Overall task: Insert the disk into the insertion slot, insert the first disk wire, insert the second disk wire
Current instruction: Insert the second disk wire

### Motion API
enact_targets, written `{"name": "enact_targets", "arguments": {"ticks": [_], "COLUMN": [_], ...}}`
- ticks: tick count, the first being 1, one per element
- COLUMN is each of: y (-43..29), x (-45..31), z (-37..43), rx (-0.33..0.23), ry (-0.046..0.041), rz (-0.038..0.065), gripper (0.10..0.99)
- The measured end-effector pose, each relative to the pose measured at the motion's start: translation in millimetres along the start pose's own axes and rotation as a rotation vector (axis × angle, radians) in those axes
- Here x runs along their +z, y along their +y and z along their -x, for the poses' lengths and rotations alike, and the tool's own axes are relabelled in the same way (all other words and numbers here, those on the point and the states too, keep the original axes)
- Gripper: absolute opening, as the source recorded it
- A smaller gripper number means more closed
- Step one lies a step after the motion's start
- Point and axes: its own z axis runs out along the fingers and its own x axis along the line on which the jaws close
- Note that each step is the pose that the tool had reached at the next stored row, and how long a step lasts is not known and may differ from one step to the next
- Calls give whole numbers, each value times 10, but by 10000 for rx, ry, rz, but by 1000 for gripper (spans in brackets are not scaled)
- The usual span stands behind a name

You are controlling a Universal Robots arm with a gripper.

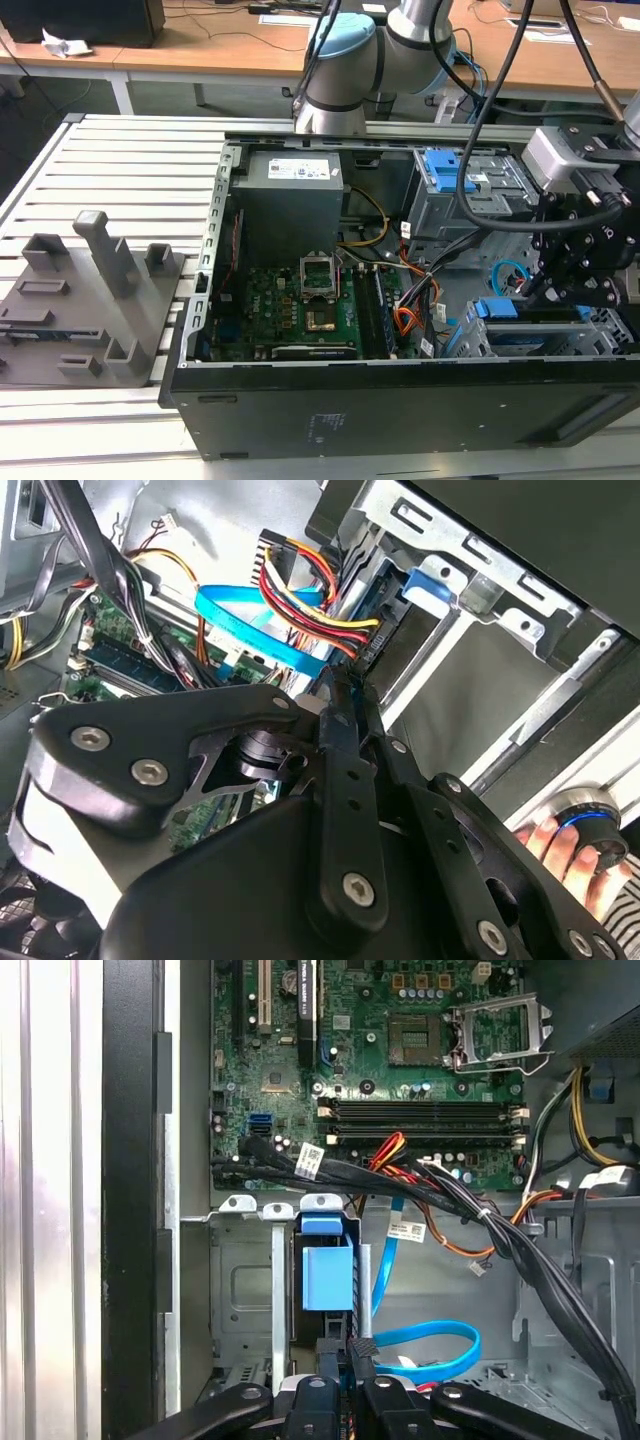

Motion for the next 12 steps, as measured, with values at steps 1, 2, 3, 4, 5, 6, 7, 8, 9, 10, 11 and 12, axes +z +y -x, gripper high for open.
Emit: {"name": "enact_targets", "arguments": {"ticks": [1, 2, 3, 4, 5, 6, 7, 8, 9, 10, 11, 12], "y": [-1, -1, -1, -1, -2, -3, -3, -1, 3, 7, 9, 12], "x": [3, 4, 6, 7, 9, 9, 9, -21, -117, -192, -239, -292], "z": [0, -1, -1, 0, 0, 0, 0, 0, 2, 6, 10, 15], "rx": [0, 0, 1, 0, -1, -1, 0, 0, 0, 0, 0, 1], "ry": [2, 0, -2, -4, -9, -8, -6, -9, -5, -4, -3, -1], "rz": [0, -1, 0, 0, -2, -1, -1, -1, 0, 0, 0, 0], "gripper": [161, 161, 161, 161, 161, 169, 235, 235, 235, 235, 235, 235]}}
